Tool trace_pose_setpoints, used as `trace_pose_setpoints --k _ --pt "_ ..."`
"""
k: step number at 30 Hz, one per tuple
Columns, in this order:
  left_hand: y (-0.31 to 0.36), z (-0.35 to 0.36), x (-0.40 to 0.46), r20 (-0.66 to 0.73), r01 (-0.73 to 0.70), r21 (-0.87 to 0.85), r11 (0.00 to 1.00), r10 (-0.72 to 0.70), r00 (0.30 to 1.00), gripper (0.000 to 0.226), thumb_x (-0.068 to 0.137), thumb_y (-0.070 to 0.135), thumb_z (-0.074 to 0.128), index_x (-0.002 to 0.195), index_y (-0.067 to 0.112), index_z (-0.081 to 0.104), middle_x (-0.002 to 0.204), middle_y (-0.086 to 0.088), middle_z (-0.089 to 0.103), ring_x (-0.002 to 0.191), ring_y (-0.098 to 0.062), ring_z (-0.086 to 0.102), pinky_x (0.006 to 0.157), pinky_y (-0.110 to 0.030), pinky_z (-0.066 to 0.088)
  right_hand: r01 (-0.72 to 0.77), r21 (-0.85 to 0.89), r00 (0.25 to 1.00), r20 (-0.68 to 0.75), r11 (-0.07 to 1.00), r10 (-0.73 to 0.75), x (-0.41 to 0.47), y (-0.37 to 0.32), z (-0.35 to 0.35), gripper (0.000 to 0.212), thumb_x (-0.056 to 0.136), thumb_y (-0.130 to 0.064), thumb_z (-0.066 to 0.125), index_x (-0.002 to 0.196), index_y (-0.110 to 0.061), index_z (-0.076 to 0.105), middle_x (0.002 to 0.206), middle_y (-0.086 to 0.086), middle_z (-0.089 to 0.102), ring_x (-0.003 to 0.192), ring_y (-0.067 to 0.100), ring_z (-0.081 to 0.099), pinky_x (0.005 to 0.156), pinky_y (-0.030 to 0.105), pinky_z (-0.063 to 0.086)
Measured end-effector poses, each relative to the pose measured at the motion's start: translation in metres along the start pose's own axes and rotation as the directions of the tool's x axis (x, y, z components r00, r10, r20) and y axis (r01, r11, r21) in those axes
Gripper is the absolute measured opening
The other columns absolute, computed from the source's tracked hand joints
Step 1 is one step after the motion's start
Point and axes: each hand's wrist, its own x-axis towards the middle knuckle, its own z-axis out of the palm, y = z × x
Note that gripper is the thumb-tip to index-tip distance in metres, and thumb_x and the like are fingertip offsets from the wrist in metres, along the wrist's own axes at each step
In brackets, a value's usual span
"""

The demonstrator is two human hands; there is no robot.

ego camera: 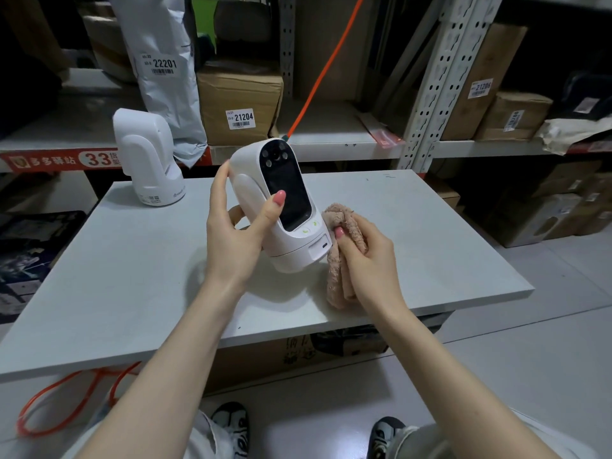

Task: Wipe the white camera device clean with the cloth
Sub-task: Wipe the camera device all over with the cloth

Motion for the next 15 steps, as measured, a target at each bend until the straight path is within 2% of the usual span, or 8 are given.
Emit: trace_pose_setpoints --k 1,2,4,5,8,13,15 --pt "0.0 0.001 -0.001 0.007 -0.017 0.014 1.0 0.017 1.0 0.079 0.073 0.052 0.074 0.141 0.044 0.033 0.137 0.004 0.054 0.115 -0.017 0.06 0.083 -0.048 0.058 -0.035 0.009 0.999 0.005 0.999 0.035 0.001 0.0 -0.001 0.031 0.096 -0.007 0.054 0.123 -0.018 0.065 0.121 -0.001 0.064 0.114 0.005 0.058 0.106 0.03 0.044" --pt "-0.001 0.001 -0.002 0.007 -0.03 0.024 0.999 0.03 1.0 0.078 0.076 0.049 0.075 0.142 0.043 0.033 0.138 0.004 0.053 0.115 -0.017 0.059 0.084 -0.048 0.058 -0.033 0.004 0.999 0.004 0.999 0.033 0.0 -0.001 -0.003 0.031 0.096 -0.007 0.054 0.122 -0.019 0.065 0.122 -0.001 0.064 0.114 0.004 0.057 0.106 0.029 0.043" --pt "-0.002 0.002 -0.002 -0.014 -0.042 0.034 0.999 0.042 0.999 0.079 0.076 0.048 0.075 0.142 0.042 0.032 0.139 0.003 0.053 0.116 -0.017 0.059 0.085 -0.049 0.057 0.073 -0.048 0.997 -0.01 0.996 -0.073 -0.005 -0.006 -0.002 0.032 0.096 -0.007 0.055 0.122 -0.022 0.065 0.118 -0.002 0.062 0.107 -0.007 0.056 0.098 0.012 0.042" --pt "-0.003 0.002 -0.002 -0.032 -0.037 0.032 0.999 0.038 0.999 0.08 0.075 0.05 0.075 0.142 0.043 0.033 0.138 0.002 0.054 0.115 -0.019 0.06 0.085 -0.05 0.057 0.149 -0.087 0.988 -0.013 0.985 -0.151 -0.008 -0.007 -0.001 0.032 0.096 -0.008 0.056 0.123 -0.022 0.065 0.116 -0.002 0.061 0.105 -0.006 0.056 0.092 0.008 0.041" --pt "-0.004 0.001 0.0 -0.064 -0.015 0.032 0.999 0.017 0.998 0.084 0.068 0.058 0.074 0.14 0.045 0.032 0.135 0.0 0.057 0.113 -0.019 0.061 0.085 -0.052 0.056 0.282 -0.165 0.958 0.003 0.945 -0.285 -0.014 -0.005 0.003 0.035 0.092 -0.009 0.056 0.124 -0.021 0.065 0.112 -0.002 0.06 0.104 0.002 0.058 0.087 0.011 0.044" --pt "0.001 0.002 -0.005 0.036 -0.064 0.032 0.997 0.063 0.997 0.081 0.074 0.051 0.075 0.143 0.044 0.032 0.139 0.008 0.051 0.118 -0.015 0.057 0.088 -0.049 0.056 0.062 0.013 0.998 -0.017 0.998 -0.062 -0.003 -0.009 -0.003 0.033 0.095 -0.004 0.055 0.121 -0.021 0.065 0.114 -0.005 0.061 0.1 -0.017 0.053 0.088 0.0 0.036" --pt "0.002 0.004 -0.008 0.06 -0.072 0.025 0.997 0.07 0.996 0.081 0.074 0.049 0.072 0.144 0.043 0.031 0.139 0.012 0.05 0.118 -0.009 0.055 0.091 -0.046 0.055 0.034 0.024 0.999 -0.013 0.999 -0.034 -0.004 -0.01 -0.004 0.032 0.095 -0.005 0.055 0.122 -0.02 0.065 0.113 -0.007 0.061 0.1 -0.018 0.053 0.087 -0.001 0.036"
